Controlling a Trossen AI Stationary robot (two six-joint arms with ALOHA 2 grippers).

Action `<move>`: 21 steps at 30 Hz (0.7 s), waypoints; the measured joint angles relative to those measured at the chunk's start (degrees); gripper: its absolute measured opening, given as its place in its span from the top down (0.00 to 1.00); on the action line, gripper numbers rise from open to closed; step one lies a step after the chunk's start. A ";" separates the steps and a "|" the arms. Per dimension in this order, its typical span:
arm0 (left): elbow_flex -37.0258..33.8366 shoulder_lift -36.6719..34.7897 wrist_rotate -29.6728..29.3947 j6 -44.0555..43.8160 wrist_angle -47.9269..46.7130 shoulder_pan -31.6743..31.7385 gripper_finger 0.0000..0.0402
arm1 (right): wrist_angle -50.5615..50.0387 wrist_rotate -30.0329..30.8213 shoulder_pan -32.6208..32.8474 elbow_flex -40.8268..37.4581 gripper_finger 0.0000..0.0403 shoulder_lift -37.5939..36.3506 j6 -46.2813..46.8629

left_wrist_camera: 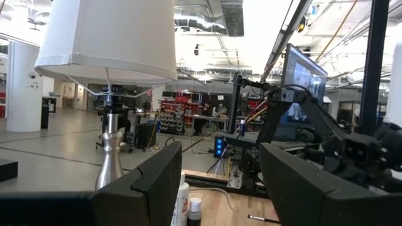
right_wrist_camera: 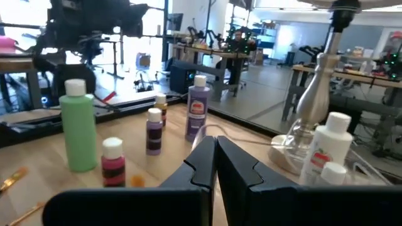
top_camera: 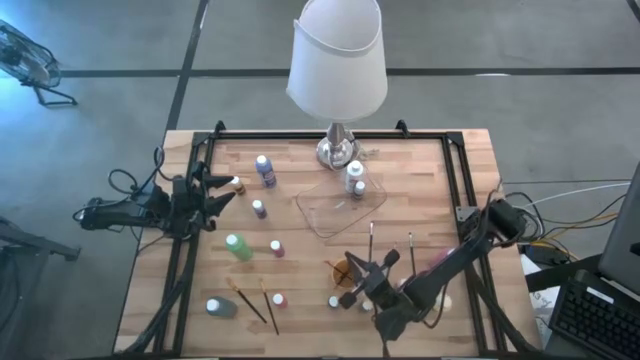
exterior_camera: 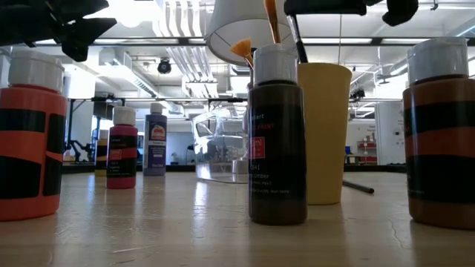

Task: Pick & Place Paint Supplies
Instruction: Put the black paint brush into the yellow cup

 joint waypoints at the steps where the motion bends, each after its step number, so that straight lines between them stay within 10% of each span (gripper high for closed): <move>1: 0.00 0.00 0.00 0.02 -0.04 0.01 0.46 | 0.00 0.18 0.18 0.71 0.98 0.53 -0.28; 21: -0.01 0.00 0.00 0.02 -0.14 0.01 0.46 | -0.24 1.09 -0.50 4.14 0.98 4.21 0.18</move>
